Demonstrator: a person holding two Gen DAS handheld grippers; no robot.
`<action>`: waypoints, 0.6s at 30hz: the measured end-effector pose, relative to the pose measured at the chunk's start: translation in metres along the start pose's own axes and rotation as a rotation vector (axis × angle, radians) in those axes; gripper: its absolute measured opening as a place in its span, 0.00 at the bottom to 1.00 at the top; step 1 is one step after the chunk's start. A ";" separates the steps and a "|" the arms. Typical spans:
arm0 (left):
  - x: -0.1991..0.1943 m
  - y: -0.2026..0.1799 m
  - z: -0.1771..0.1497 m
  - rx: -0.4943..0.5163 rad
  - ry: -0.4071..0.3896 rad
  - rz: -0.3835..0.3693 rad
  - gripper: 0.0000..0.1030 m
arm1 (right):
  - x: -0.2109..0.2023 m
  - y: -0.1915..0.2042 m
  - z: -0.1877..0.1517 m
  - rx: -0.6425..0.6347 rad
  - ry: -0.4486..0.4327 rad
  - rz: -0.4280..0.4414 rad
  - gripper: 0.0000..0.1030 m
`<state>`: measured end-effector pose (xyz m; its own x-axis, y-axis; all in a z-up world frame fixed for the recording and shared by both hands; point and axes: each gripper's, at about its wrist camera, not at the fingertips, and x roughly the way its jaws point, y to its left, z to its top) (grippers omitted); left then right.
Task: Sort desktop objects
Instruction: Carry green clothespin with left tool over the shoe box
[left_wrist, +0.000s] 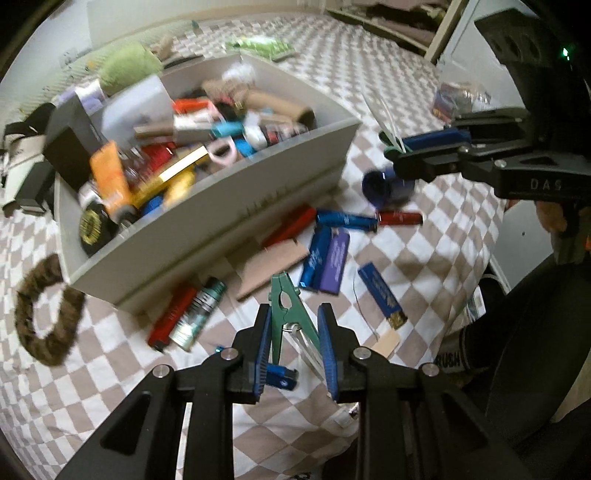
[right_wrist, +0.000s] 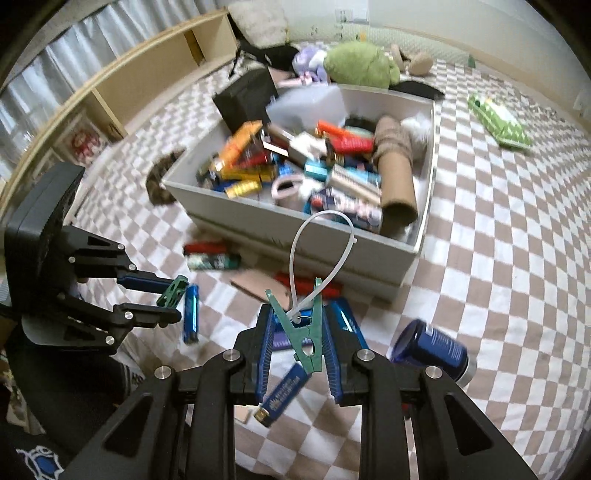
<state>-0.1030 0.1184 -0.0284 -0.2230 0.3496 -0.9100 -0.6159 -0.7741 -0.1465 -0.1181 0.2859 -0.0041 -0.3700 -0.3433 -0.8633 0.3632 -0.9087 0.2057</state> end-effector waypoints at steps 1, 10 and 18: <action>-0.005 0.001 0.002 -0.003 -0.012 0.003 0.24 | -0.004 0.001 0.003 -0.001 -0.013 0.002 0.25; -0.045 0.011 0.035 -0.045 -0.137 0.037 0.24 | -0.013 0.005 0.035 0.020 -0.102 0.005 0.25; -0.053 0.014 0.062 -0.082 -0.192 0.066 0.24 | -0.014 0.001 0.057 0.071 -0.157 -0.012 0.25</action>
